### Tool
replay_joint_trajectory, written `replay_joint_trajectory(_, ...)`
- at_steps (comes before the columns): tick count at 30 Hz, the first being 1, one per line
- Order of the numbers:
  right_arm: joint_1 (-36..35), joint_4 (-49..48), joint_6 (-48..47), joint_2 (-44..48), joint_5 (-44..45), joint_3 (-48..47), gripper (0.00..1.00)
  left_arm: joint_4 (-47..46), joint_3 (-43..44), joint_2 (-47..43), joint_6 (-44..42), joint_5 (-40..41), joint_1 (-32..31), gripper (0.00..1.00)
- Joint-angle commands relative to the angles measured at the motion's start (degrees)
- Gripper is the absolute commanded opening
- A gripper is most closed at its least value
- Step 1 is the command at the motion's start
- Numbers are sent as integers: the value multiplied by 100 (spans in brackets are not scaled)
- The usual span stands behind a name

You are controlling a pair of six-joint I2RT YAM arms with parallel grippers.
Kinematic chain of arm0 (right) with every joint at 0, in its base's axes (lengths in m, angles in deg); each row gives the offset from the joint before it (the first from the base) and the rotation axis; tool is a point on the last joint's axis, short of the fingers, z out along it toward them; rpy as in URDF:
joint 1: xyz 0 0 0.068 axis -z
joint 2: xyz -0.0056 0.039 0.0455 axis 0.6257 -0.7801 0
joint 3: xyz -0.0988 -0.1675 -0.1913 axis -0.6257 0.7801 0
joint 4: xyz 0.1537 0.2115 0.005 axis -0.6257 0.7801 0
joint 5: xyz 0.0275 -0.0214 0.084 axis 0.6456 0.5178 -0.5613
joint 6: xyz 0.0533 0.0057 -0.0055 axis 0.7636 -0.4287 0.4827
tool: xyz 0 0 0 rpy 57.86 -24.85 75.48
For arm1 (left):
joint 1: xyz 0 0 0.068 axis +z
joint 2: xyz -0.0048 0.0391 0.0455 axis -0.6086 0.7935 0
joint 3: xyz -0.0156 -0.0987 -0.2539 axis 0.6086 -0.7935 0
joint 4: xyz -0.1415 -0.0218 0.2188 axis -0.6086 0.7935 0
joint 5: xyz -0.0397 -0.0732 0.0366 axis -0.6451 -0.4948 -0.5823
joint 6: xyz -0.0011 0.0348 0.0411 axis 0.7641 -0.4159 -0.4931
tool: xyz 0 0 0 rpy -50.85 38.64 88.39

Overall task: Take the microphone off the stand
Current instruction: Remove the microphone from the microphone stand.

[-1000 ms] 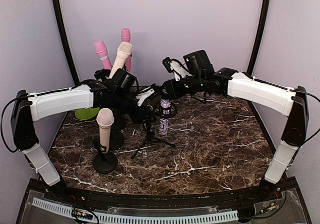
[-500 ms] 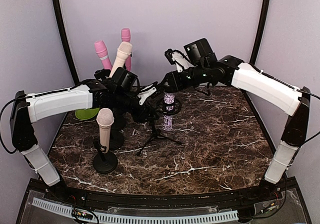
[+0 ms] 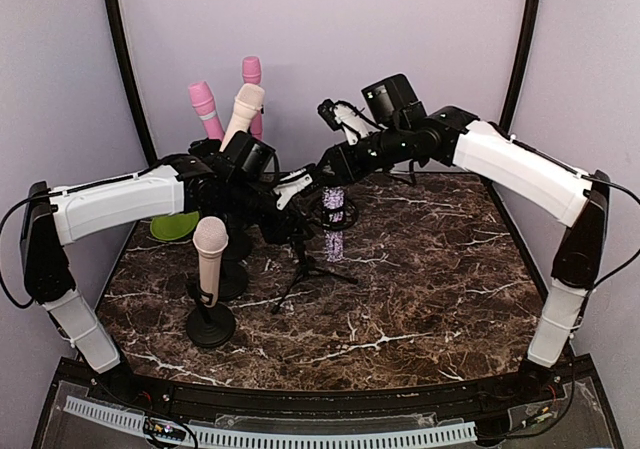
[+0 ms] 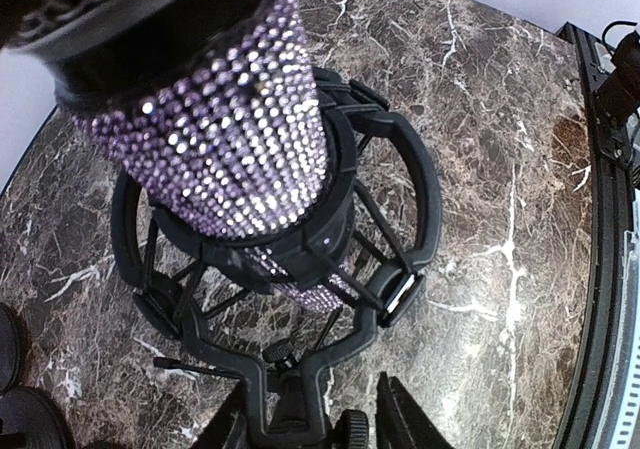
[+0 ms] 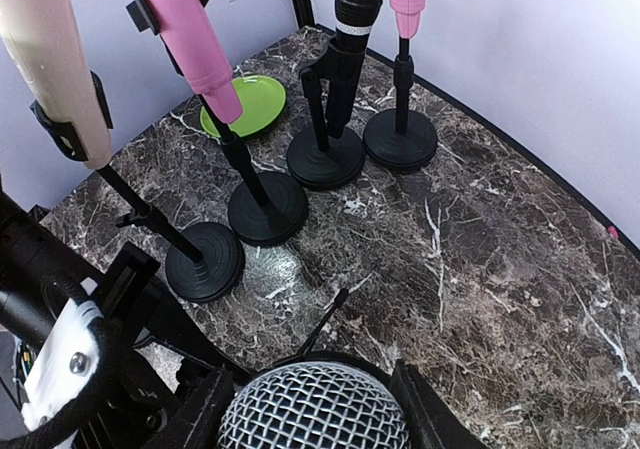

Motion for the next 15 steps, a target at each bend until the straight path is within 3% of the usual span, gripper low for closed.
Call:
replay_joint_trajectory(1,-165,-530,476,-127,-411,-712,29,357,104,159,-502,222,-149,0)
replay_joint_trajectory(8,-155,-445,1364,-147,579,-1095,30,373,67,230,-616,588,-302,0)
replay_joint_trajectory(15,-181,-1157,859,353,-57,-657,31,449,125,308,-568,639,-304,0)
